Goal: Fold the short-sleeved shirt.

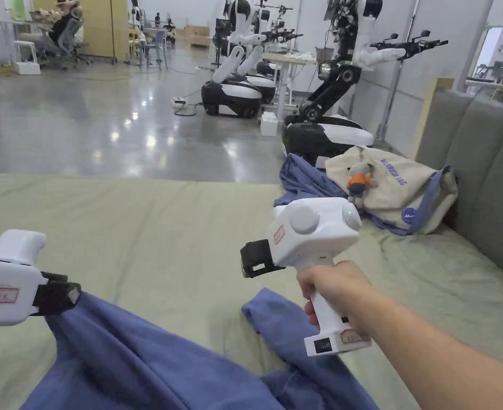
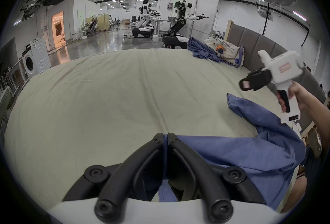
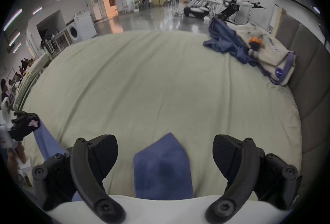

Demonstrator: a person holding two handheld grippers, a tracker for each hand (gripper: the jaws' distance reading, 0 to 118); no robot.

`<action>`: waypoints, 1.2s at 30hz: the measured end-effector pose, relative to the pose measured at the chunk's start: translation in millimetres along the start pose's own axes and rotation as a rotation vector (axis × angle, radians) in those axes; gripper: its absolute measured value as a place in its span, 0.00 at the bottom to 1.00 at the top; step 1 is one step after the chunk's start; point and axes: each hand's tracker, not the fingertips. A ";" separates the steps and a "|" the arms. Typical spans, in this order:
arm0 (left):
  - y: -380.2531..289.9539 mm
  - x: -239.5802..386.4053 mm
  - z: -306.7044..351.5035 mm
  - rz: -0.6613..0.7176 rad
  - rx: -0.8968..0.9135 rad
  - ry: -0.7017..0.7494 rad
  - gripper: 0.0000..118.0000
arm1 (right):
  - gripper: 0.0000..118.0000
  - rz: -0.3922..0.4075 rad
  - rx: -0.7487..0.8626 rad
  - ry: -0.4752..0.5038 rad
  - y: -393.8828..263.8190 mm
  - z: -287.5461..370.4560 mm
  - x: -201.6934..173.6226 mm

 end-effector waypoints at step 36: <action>5.2 4.6 33.0 0.092 0.101 -0.046 0.03 | 0.03 -0.110 0.263 0.097 -61.3 101.7 27.5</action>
